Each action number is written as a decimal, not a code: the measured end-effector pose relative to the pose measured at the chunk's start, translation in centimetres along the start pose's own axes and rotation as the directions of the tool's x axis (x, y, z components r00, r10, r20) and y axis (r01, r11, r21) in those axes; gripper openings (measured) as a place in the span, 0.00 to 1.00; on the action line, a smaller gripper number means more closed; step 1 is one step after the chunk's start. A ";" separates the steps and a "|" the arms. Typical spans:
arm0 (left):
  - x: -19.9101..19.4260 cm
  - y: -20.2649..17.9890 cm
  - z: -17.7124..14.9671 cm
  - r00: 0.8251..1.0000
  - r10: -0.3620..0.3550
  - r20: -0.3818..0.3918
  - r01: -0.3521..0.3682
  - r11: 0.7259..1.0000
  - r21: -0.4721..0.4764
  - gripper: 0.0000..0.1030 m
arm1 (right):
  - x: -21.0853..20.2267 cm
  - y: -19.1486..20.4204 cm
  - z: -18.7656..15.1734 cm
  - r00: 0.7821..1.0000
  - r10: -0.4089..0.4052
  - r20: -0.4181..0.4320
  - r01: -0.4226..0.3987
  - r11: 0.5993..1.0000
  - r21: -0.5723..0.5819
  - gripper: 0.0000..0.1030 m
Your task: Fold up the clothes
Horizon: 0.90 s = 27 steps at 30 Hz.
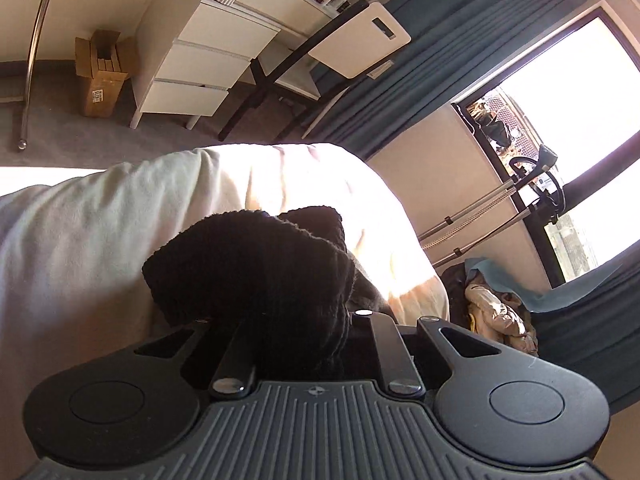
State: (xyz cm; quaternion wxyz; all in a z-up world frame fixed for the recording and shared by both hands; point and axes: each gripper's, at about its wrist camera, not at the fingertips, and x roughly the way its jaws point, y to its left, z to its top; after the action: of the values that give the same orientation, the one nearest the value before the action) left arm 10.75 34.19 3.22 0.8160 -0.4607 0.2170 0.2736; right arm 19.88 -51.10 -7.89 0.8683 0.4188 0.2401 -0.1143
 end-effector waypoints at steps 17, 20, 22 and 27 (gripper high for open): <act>-4.3 5.6 -1.7 0.991 -0.124 -0.043 0.125 0.992 0.025 0.43 | -8.5 -9.8 -0.9 0.991 -0.132 -0.026 0.132 0.929 0.346 0.67; -4.8 6.3 -2.2 0.981 -0.171 -0.096 0.177 0.983 0.057 0.81 | -8.7 -11.0 -1.4 0.996 -0.039 -0.075 0.069 0.888 0.455 0.67; -5.1 6.8 -2.6 0.976 -0.194 -0.095 0.200 0.977 0.067 0.82 | -8.4 -10.8 -1.9 0.993 -0.032 -0.115 0.082 0.883 0.461 0.67; -2.7 8.2 -3.8 0.957 -0.205 -0.207 0.200 0.979 -0.042 0.83 | -6.0 -9.7 -2.9 0.987 0.031 -0.160 0.045 0.892 0.450 0.69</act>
State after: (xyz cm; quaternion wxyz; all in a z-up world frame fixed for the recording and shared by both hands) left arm 3.06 33.69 -2.18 0.8073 -0.5153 0.2508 0.1405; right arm 9.93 -54.88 -12.96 0.7242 0.6162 0.2784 -0.1355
